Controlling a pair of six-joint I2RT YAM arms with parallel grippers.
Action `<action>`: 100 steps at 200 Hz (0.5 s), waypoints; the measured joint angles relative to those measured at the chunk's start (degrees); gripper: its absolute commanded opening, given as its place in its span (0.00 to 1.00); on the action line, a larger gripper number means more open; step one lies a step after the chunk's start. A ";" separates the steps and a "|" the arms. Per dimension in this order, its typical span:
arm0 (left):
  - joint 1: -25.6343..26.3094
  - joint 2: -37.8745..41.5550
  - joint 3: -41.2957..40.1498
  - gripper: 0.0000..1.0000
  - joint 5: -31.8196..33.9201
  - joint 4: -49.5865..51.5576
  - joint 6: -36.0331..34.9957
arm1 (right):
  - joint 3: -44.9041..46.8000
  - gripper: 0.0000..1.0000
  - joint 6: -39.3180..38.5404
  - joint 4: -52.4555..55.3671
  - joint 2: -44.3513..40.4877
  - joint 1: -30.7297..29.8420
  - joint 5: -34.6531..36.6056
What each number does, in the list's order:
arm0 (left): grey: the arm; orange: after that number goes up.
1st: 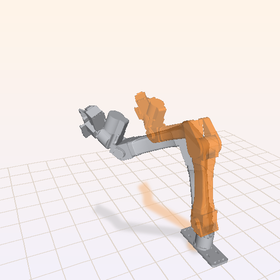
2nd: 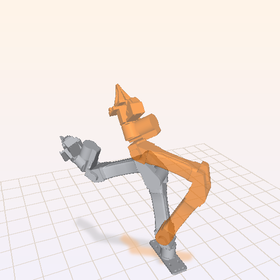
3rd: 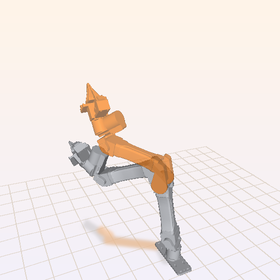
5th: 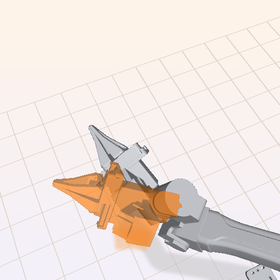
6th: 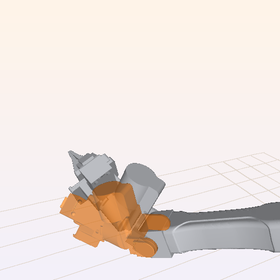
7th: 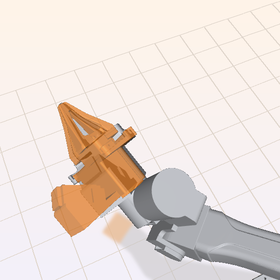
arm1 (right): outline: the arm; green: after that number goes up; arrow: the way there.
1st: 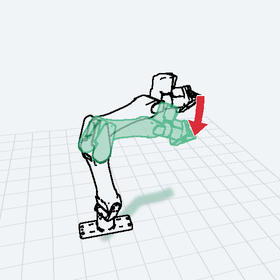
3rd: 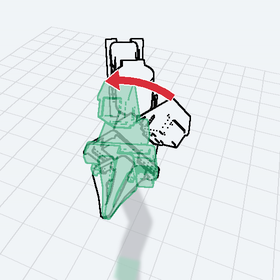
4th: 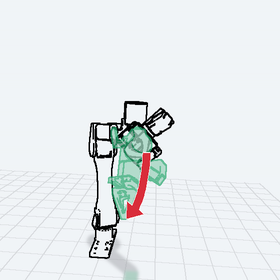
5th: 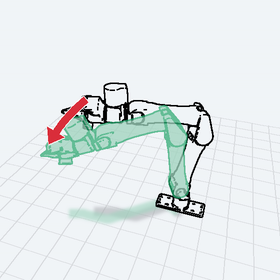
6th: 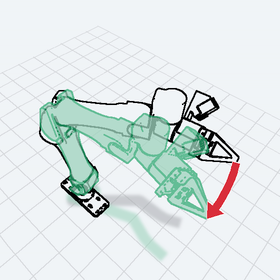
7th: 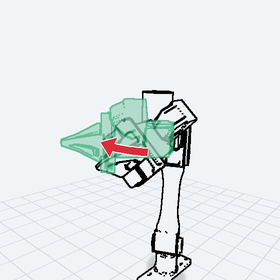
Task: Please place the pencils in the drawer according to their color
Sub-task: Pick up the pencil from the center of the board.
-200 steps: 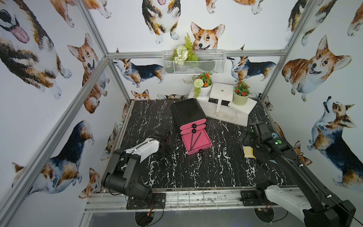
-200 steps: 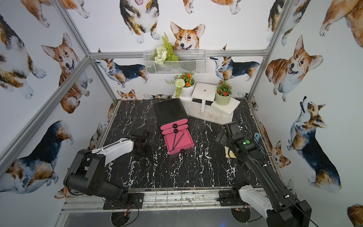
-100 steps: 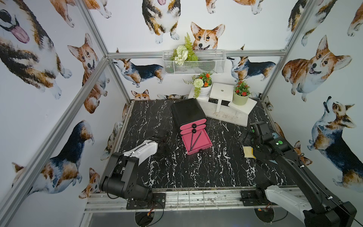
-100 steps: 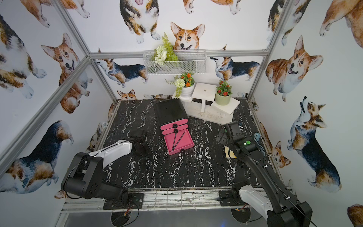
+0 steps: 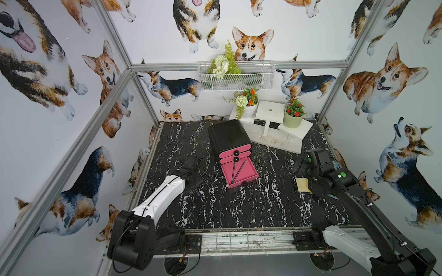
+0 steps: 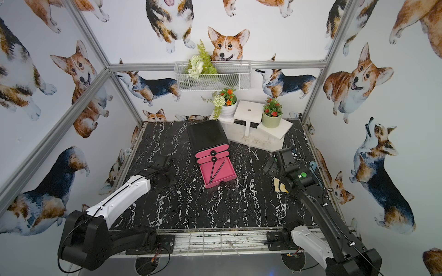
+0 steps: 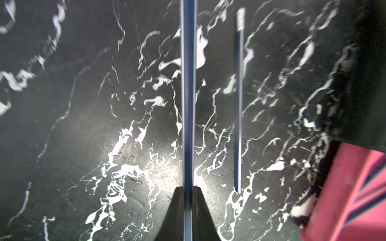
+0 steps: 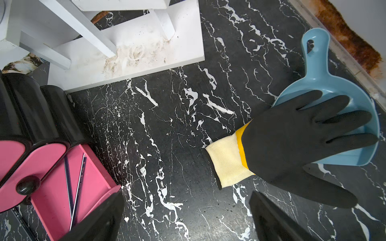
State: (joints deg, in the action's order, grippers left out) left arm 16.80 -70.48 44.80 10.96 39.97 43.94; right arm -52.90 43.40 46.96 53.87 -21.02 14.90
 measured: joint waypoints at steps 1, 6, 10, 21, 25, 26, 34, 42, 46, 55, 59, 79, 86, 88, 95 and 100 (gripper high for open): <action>0.04 0.13 0.07 0.00 0.09 0.04 -0.13 | 0.00 1.00 0.00 0.00 0.00 0.00 0.00; 0.33 0.76 0.35 0.00 0.55 0.20 -0.81 | 0.00 1.00 0.00 0.00 0.00 0.00 0.00; 0.63 1.38 0.63 0.00 0.81 0.35 -1.33 | 0.00 1.00 0.00 0.00 -0.02 0.00 0.00; 1.73 2.99 1.55 0.00 1.38 0.52 -3.13 | 0.00 1.00 0.00 0.00 -0.02 0.00 0.02; 2.23 3.54 1.90 0.00 1.60 0.52 -3.78 | 0.00 1.00 0.00 0.00 -0.02 0.00 0.02; 2.38 3.67 1.99 0.00 1.70 0.52 -3.96 | 0.00 1.00 0.00 0.00 -0.02 0.00 0.02; 3.91 4.90 2.67 0.00 2.40 0.13 -5.66 | 0.00 1.00 0.00 0.00 -0.02 0.00 0.02; 5.79 6.16 4.02 0.00 2.58 0.35 -7.48 | 0.00 1.00 0.00 0.00 -0.02 0.00 0.02; 6.75 6.71 4.72 0.00 2.84 0.17 -8.44 | 0.00 1.00 0.00 0.00 -0.02 0.00 0.02; 9.05 8.07 6.29 0.00 3.37 -0.98 -10.84 | 0.00 1.00 0.00 0.00 -0.02 0.00 0.02; 10.08 8.59 6.91 0.00 3.56 -1.53 -11.80 | 0.00 1.00 0.00 0.00 -0.02 0.00 0.02; 15.67 9.92 9.64 0.00 3.58 -4.22 -17.66 | 0.02 0.99 0.02 0.00 -0.02 0.00 0.02; 17.40 9.70 10.62 0.00 3.43 -4.72 -19.56 | 0.04 1.00 0.04 0.00 -0.02 0.00 0.02; 17.81 9.62 10.91 0.00 3.37 -4.90 -20.04 | 0.04 1.00 0.07 0.00 -0.02 0.00 0.02; 19.50 8.94 12.04 0.00 2.82 -5.57 -21.94 | 0.11 1.00 0.07 0.00 -0.02 0.00 0.02; 20.55 8.26 12.87 0.00 2.32 -5.90 -23.26 | 0.17 1.00 0.09 0.02 -0.02 0.00 0.02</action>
State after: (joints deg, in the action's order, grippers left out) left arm 37.34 -62.22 57.67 13.28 34.06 20.69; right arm -52.73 43.48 46.98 53.84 -21.02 14.92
